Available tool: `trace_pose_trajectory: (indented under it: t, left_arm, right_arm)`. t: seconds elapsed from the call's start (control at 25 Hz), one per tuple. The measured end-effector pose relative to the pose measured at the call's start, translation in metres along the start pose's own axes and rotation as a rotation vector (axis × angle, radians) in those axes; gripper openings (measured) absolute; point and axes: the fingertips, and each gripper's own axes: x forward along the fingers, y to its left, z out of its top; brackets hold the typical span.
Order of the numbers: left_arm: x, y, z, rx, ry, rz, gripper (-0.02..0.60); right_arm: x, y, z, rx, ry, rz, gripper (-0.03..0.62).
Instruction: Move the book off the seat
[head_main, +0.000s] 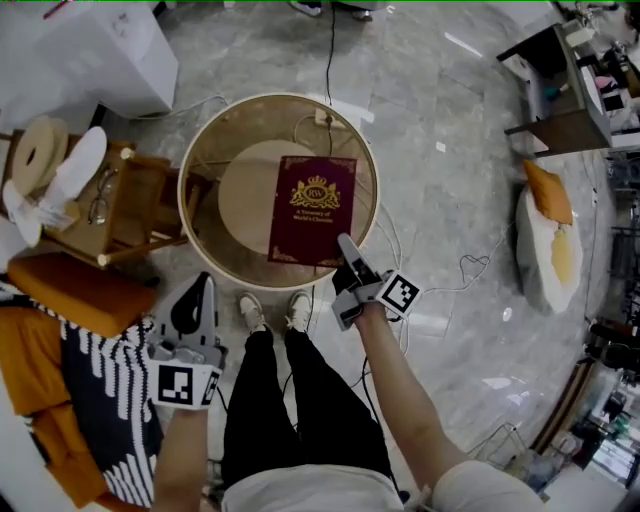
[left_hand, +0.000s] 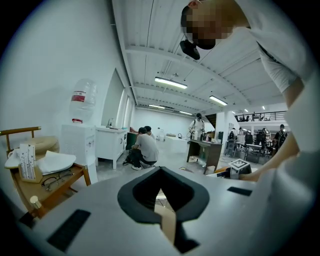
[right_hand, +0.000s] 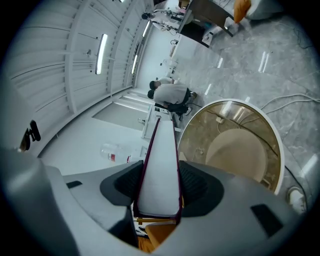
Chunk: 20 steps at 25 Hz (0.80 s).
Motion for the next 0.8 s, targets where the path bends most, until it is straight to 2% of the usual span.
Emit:
trace_pose_trajectory:
  t: [0.16, 0.36, 0.64, 0.8]
  left_arm:
    - [0.017, -0.011, -0.012, -0.016, -0.004, 0.011, 0.017]
    - [0.018, -0.001, -0.04, -0.025, 0.022, 0.032, 0.017]
    - [0.014, -0.002, -0.056, -0.057, 0.063, 0.055, 0.017]
    - [0.014, 0.001, -0.06, -0.058, 0.082, 0.063, 0.017]
  right_arm:
    - [0.012, -0.034, 0.003, 0.009, 0.038, -0.029, 0.236]
    - [0.046, -0.064, -0.009, 0.01, 0.061, -0.044, 0.236]
    - [0.073, -0.079, -0.018, 0.078, 0.065, -0.04, 0.236]
    - [0.085, -0.094, -0.022, 0.081, 0.077, -0.075, 0.236]
